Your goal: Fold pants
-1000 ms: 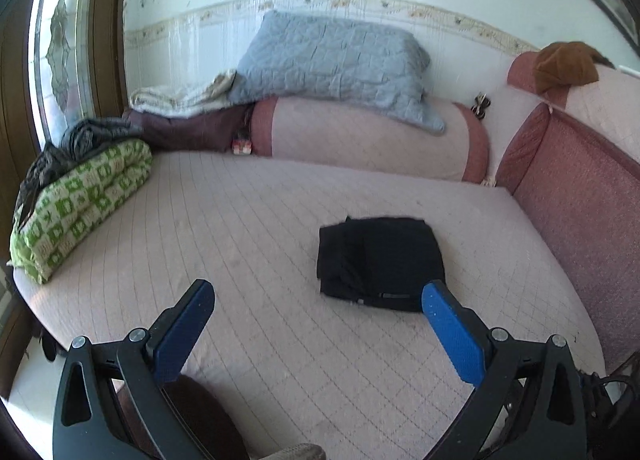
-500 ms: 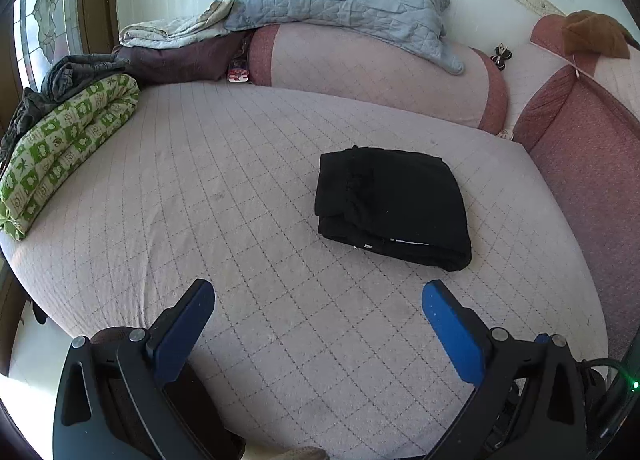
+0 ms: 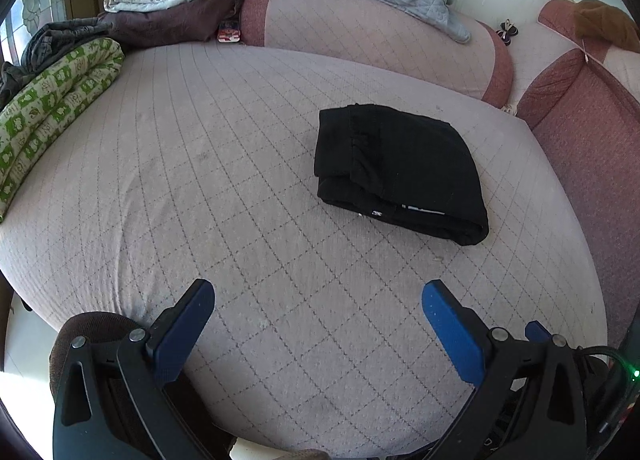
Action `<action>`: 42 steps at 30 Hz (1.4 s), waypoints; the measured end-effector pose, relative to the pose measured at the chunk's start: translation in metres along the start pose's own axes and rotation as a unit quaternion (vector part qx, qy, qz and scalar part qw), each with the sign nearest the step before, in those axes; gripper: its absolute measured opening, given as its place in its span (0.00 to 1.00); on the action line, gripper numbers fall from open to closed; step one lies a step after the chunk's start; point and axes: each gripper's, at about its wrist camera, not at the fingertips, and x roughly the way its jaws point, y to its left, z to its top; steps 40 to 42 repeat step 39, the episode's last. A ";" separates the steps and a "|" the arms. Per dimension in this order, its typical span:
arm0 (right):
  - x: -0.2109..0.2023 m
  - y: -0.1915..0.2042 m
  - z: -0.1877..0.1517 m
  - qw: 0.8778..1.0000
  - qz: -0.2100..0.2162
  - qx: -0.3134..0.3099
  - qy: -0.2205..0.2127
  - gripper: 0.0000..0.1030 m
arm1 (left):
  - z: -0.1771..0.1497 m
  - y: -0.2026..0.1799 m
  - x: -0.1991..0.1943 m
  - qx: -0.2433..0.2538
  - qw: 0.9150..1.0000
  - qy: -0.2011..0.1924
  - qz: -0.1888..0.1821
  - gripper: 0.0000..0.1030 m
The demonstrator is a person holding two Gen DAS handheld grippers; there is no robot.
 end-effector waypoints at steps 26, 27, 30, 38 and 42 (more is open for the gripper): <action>0.000 0.003 -0.004 1.000 -0.003 -0.001 0.011 0.90 | -0.009 -0.019 0.007 0.017 0.999 0.020 -0.022 1.00; 0.001 0.003 -0.004 1.000 -0.003 -0.001 0.011 0.90 | -0.009 -0.018 0.007 0.016 0.999 0.021 -0.023 1.00; 0.003 0.004 -0.004 1.000 -0.003 -0.002 0.014 0.90 | -0.009 -0.014 0.009 0.007 0.999 0.022 -0.026 1.00; 0.006 0.010 -0.005 1.000 -0.001 -0.005 0.018 0.90 | -0.011 -0.010 0.013 -0.005 0.999 0.029 -0.023 1.00; 0.006 0.011 -0.006 1.000 0.000 -0.005 0.019 0.90 | -0.011 -0.009 0.013 -0.006 0.999 0.029 -0.021 1.00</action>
